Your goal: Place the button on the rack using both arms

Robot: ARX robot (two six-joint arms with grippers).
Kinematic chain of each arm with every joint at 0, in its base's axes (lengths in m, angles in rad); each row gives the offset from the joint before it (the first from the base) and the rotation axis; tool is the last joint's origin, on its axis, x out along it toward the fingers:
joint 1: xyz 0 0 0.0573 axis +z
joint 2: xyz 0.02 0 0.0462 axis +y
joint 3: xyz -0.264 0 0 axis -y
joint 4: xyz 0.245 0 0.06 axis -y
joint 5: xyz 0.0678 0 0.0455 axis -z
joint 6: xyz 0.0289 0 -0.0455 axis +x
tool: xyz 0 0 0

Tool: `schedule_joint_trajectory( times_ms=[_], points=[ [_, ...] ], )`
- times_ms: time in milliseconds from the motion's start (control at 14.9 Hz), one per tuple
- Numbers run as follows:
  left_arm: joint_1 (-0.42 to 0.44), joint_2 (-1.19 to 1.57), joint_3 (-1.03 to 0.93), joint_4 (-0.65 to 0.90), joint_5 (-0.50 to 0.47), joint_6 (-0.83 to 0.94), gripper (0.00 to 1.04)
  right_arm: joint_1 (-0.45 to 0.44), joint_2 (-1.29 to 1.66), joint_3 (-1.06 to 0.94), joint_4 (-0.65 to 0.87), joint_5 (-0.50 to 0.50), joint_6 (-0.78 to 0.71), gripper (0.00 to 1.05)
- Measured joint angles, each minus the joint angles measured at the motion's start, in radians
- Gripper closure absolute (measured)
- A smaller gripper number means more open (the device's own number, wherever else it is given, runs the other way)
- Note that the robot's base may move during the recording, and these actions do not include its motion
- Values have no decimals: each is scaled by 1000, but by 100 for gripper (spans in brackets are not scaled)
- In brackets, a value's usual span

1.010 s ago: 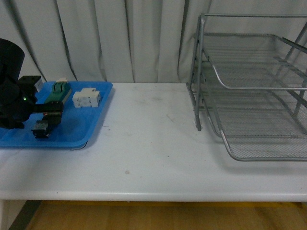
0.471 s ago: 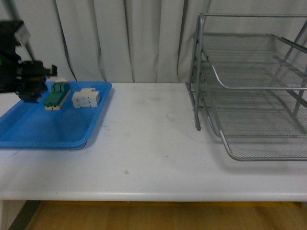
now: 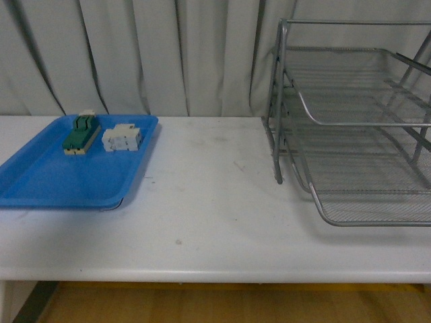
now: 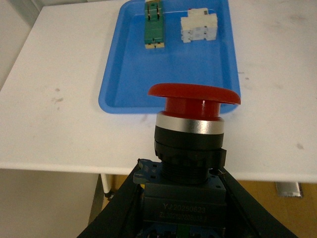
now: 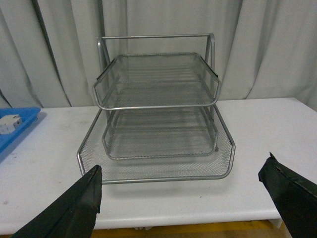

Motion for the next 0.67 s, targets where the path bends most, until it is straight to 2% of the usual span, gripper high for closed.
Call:
schedule_joint_trajectory(
  times_ms=[673],
  points=[
    [-9,-51,-17,-5,-17,-4,69,0,0,0,0,-1,0,6]
  ],
)
